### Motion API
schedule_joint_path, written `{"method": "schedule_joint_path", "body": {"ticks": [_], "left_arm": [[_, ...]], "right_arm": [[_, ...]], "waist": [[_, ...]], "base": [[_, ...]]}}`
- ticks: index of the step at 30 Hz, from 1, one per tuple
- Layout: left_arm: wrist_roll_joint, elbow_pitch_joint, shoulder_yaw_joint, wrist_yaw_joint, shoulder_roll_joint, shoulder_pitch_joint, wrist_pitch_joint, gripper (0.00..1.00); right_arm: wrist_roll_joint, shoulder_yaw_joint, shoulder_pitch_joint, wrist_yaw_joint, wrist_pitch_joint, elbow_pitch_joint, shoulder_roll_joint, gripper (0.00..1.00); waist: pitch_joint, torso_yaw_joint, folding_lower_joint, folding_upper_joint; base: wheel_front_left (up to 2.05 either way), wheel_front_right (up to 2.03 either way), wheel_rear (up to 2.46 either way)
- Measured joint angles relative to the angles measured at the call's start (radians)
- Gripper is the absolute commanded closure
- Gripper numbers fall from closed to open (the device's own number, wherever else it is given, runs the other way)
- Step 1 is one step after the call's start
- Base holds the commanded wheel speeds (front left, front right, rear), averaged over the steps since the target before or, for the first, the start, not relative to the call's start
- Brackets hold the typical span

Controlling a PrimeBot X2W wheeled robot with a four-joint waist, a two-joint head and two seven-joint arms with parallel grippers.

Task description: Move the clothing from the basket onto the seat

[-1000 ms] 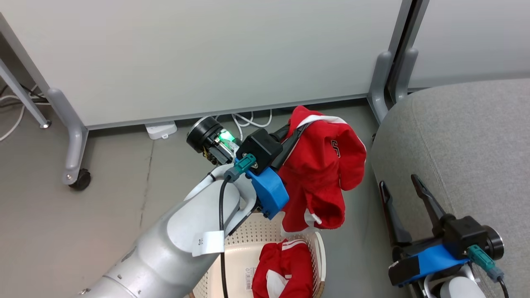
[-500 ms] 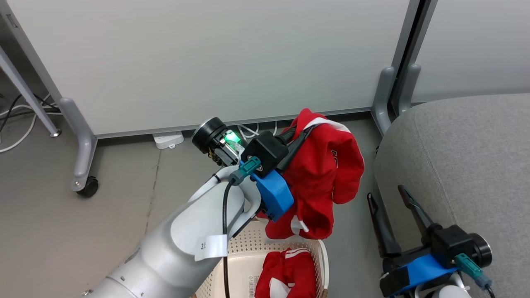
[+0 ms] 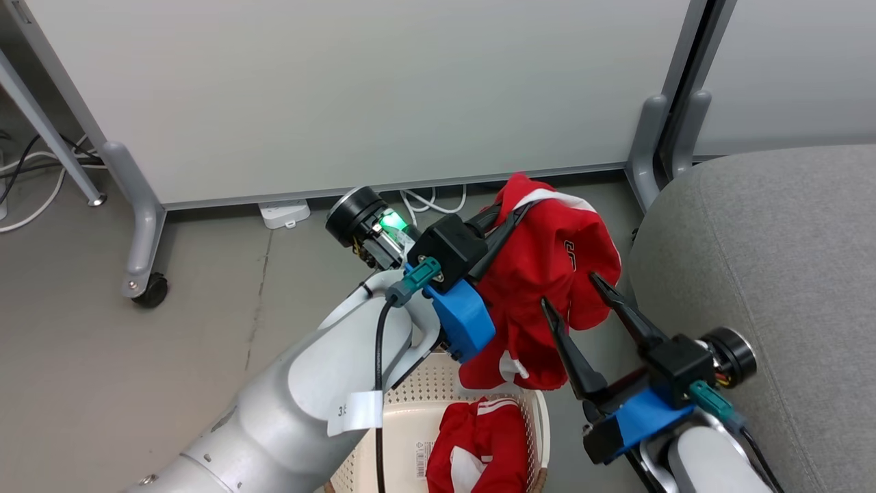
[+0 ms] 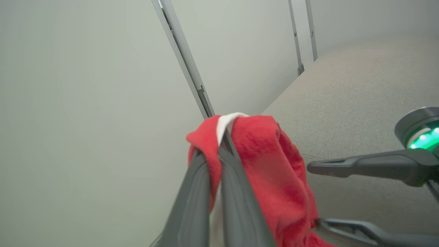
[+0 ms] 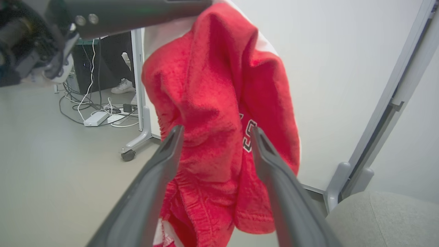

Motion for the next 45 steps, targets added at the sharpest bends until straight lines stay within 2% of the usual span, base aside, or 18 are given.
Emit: {"method": "schedule_joint_path", "body": {"ticks": [5, 17, 18, 19, 43, 44, 45], "left_arm": [[0.005, -0.014, -0.007, 0.000, -0.007, -0.009, 0.000, 1.00], [0.015, -0.048, -0.024, 0.000, -0.025, -0.025, 0.000, 1.00], [0.015, -0.049, -0.025, 0.000, -0.025, -0.026, 0.000, 1.00], [0.015, -0.049, -0.025, -0.001, -0.025, -0.026, 0.000, 1.00], [0.023, -0.042, -0.018, 0.000, -0.026, -0.026, 0.000, 1.00], [0.026, -0.045, -0.013, 0.004, -0.026, -0.026, 0.000, 0.79], [0.032, -0.049, -0.009, 0.007, -0.026, -0.026, 0.000, 0.00]], "right_arm": [[-0.010, 0.041, -0.085, 0.000, 0.000, 0.062, -0.015, 0.00], [-0.018, 0.066, -0.216, 0.000, 0.000, 0.185, -0.028, 0.00], [-0.014, 0.065, -0.219, 0.000, 0.000, 0.190, -0.027, 0.94], [-0.012, 0.066, -0.221, 0.000, 0.000, 0.194, -0.026, 1.00], [0.007, 0.088, -0.225, 0.000, 0.000, 0.192, -0.024, 1.00], [0.007, 0.088, -0.225, 0.000, 0.000, 0.191, -0.024, 1.00], [0.008, 0.089, -0.225, 0.000, 0.000, 0.190, -0.024, 1.00]], "waist": [[0.020, 0.009, 0.0000, 0.0000], [0.052, 0.036, 0.0001, 0.0000], [0.053, 0.037, 0.0001, 0.0000], [0.052, 0.037, 0.0000, -0.0001], [0.040, 0.028, 0.0000, 0.0000], [0.040, 0.028, 0.0001, -0.0001], [0.040, 0.028, 0.0001, 0.0000]], "base": [[0.00, 0.00, 0.00], [0.00, 0.00, 0.00], [0.00, 0.00, 0.00], [0.00, 0.00, 0.00], [0.00, 0.00, 0.00], [0.00, 0.00, 0.00], [0.00, 0.00, 0.00]]}}
